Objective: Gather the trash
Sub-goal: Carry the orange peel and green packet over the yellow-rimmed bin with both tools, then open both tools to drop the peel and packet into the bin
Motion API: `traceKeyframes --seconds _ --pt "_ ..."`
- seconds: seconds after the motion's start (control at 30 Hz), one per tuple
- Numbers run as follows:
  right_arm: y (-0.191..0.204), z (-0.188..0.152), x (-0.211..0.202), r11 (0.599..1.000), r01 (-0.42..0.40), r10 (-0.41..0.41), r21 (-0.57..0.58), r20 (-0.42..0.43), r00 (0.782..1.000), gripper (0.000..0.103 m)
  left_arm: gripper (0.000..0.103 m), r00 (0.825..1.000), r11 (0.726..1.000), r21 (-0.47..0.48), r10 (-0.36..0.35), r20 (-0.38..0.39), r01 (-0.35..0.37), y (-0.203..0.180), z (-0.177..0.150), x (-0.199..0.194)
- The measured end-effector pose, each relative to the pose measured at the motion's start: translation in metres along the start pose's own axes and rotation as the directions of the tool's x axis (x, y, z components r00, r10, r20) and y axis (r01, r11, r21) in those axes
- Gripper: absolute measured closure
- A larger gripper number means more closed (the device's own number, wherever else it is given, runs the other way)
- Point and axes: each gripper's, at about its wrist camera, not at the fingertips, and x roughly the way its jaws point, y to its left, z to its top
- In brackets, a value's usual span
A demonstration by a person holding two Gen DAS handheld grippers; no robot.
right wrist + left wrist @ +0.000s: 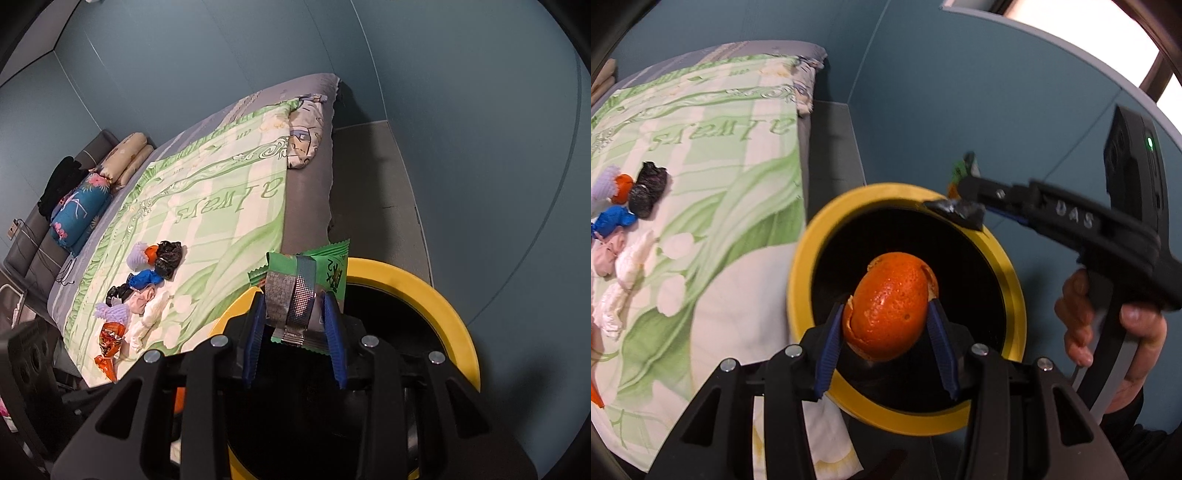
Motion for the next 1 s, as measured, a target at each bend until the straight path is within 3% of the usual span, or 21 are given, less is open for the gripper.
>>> traceKeyframes --seconds 0.2,0.5,0.73,1.0 --pt "-0.001 0.001 0.005 1.000 0.006 -0.006 0.020 -0.008 1.000 0.060 0.058 1.000 1.000 0.026 0.010 0.003 -0.011 -0.004 -0.007 0.000" --pt "-0.013 0.005 0.000 0.998 0.003 -0.004 0.070 0.014 1.000 0.050 0.028 0.997 0.998 0.043 0.042 0.068 -0.045 -0.008 -0.006 -0.013" --pt "-0.012 0.006 -0.002 0.996 -0.028 0.028 0.082 0.006 1.000 0.041 0.021 0.994 0.998 0.000 0.058 0.094 -0.059 0.006 -0.004 -0.023" --pt "-0.006 0.005 -0.005 0.997 -0.039 0.038 0.073 0.009 0.999 0.041 0.020 0.985 0.992 -0.073 0.110 0.136 -0.101 0.036 -0.002 -0.041"
